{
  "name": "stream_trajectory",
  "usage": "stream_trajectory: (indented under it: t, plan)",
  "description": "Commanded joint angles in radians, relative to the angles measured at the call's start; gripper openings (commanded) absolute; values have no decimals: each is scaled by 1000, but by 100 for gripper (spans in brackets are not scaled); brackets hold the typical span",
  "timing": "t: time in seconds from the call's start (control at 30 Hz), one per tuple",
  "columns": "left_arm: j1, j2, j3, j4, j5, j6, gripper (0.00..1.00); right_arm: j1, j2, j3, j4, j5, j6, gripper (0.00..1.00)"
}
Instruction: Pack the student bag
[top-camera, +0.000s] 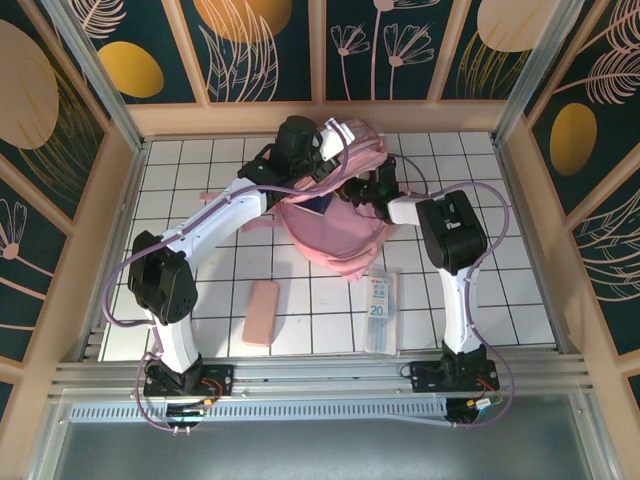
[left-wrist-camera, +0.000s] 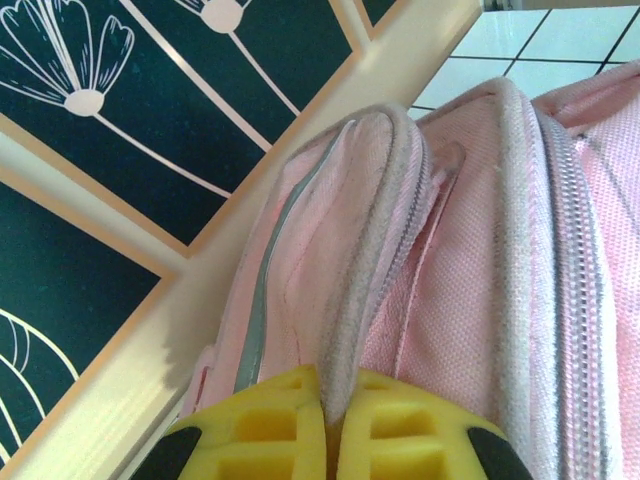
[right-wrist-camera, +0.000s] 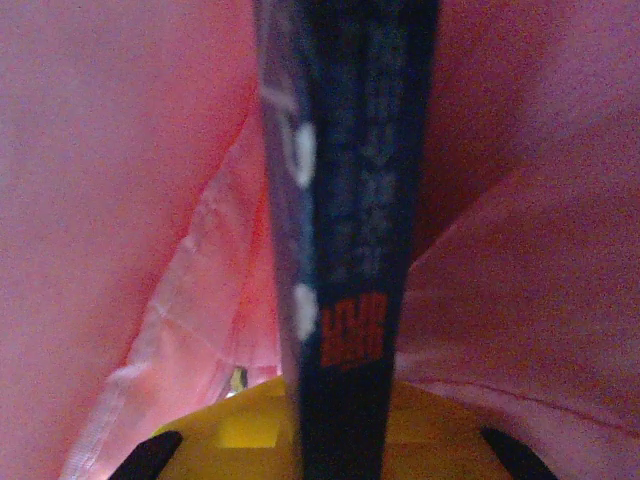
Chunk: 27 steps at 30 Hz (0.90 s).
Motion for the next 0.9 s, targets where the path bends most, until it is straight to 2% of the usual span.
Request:
stream_trajectory:
  t: [0.0, 0.1, 0.2, 0.33, 0.4, 0.47, 0.57, 0.7, 0.87]
  plan:
    - [-17, -58, 61, 218, 80, -36, 0, 44, -33, -103, 279, 145, 137, 11]
    - [-16, -46, 83, 210, 49, -50, 0, 64, -81, -180, 315, 289, 234, 2]
    - [-16, -41, 91, 203, 7, -51, 0, 69, -128, -235, 308, 417, 331, 2]
    - [-16, -46, 75, 204, -2, -23, 0, 55, -89, -161, 278, 338, 352, 4]
    - [-16, -52, 67, 209, -6, -22, 0, 63, -82, -162, 283, 347, 349, 9]
    - [-17, -53, 62, 209, -8, -24, 0, 74, -92, -201, 310, 405, 353, 10]
    - [-17, -47, 65, 206, -17, -35, 0, 79, -115, -266, 346, 508, 423, 1]
    - [-17, -40, 73, 201, -52, -32, 0, 76, -120, -268, 348, 518, 479, 0]
    - [-17, -38, 74, 203, -57, -35, 0, 80, -139, -283, 341, 610, 587, 0]
